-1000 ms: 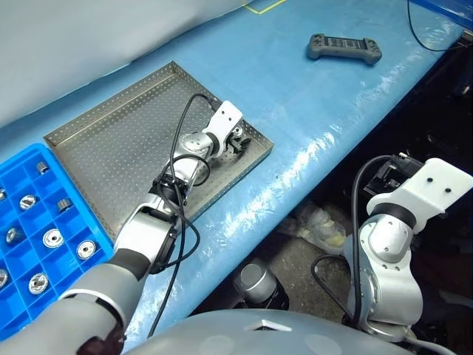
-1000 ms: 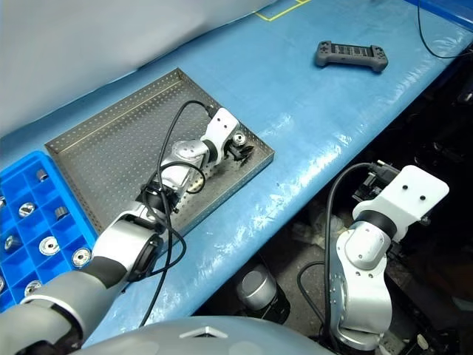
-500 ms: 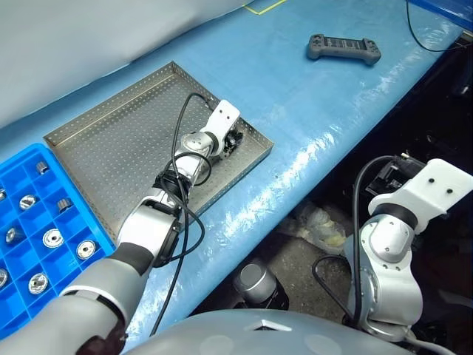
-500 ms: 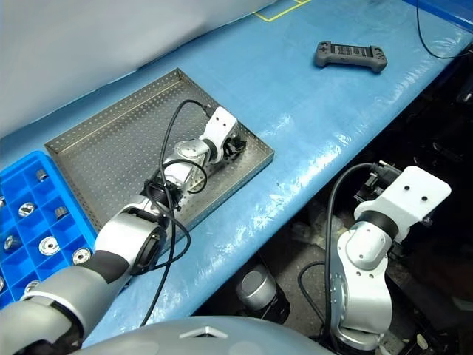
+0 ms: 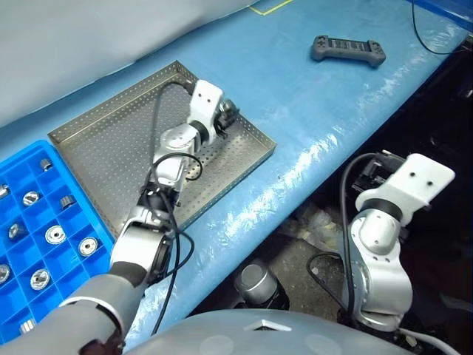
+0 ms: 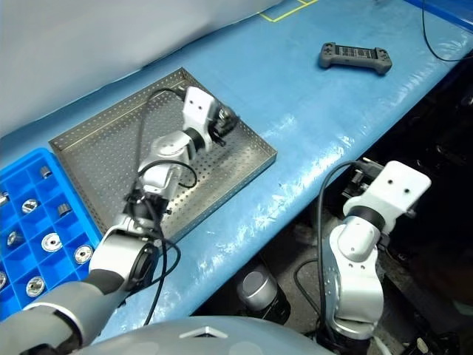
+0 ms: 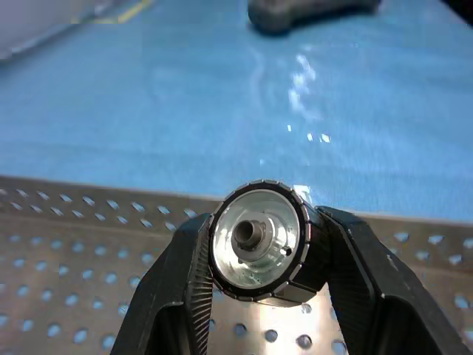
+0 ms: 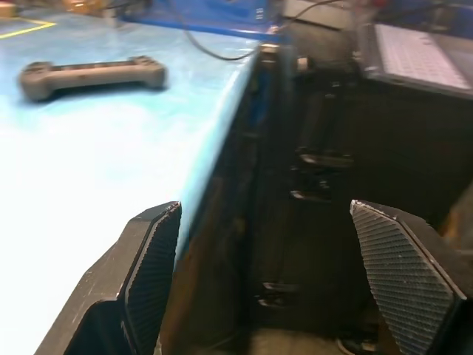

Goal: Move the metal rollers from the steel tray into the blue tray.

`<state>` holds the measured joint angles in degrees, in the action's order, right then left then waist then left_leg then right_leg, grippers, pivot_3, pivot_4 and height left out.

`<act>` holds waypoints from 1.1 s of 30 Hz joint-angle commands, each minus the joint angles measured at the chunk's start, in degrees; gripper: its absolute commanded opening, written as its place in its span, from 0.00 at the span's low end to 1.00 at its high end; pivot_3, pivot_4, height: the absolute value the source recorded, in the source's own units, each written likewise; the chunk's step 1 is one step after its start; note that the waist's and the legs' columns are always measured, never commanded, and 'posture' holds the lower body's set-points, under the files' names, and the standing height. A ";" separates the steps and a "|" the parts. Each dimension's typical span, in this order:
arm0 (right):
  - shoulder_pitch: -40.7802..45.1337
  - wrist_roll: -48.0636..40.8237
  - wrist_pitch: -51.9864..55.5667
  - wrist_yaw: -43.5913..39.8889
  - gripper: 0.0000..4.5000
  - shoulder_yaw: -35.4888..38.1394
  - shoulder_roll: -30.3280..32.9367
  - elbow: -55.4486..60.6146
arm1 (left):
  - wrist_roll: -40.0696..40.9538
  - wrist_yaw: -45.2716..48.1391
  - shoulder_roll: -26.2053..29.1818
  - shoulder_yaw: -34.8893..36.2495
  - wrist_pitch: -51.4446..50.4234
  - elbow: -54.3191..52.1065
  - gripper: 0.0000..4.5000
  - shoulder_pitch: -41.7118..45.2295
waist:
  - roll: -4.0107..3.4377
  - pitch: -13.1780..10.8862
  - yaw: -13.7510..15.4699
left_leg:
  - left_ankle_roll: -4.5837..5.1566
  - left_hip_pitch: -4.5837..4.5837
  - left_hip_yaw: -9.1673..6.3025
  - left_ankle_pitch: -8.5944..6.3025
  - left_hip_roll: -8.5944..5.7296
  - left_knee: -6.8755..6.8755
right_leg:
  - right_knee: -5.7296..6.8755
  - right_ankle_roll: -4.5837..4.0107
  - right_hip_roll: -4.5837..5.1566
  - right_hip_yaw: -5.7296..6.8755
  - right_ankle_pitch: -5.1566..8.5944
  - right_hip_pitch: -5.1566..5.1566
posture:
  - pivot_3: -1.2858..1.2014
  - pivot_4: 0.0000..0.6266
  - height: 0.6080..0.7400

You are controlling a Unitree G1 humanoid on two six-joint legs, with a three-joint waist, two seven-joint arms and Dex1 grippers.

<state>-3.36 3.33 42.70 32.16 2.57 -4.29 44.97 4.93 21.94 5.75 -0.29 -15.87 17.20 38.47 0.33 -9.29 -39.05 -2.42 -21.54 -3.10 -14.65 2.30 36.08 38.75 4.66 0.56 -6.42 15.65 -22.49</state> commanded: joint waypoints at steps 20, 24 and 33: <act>16.88 -2.18 -4.45 -20.42 0.85 -12.85 -0.33 -19.79 | 3.28 -9.32 11.02 13.22 -21.82 -58.23 0.41 -38.96 | 0.05 0.07 28.60 | -0.08 -0.30 -0.43 0.00 -0.03 -0.01 | -0.23 -0.49 0.04 0.35 -0.28 -0.46 | 0.51 0.24 1.00; 16.55 -2.46 -5.06 -23.12 0.85 -14.03 -0.37 -20.58 | 4.48 -8.66 12.94 14.16 -27.07 -61.71 0.41 -42.93 | 0.06 0.08 31.88 | -0.11 -0.27 -0.49 0.02 -0.01 0.01 | -0.22 -0.59 0.03 0.45 -0.33 -0.45 | 0.52 0.24 1.00; 15.66 -2.17 -5.59 -24.55 0.85 -14.45 -1.22 -21.17 | 6.56 -6.93 15.63 13.39 -33.13 -62.93 0.41 -47.91 | 0.06 0.09 33.86 | -0.17 -0.20 -0.50 0.05 0.08 0.01 | -0.14 -0.73 -0.07 0.49 -0.34 -0.45 | 0.52 0.24 1.00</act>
<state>12.55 1.10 38.84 7.69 -11.14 -4.04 22.81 10.49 14.45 20.60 12.91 -48.47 -42.73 -9.31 0.39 -9.21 -5.19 -2.59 -21.73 -3.59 -14.60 2.39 36.08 38.61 3.92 0.50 -5.93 15.31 -22.94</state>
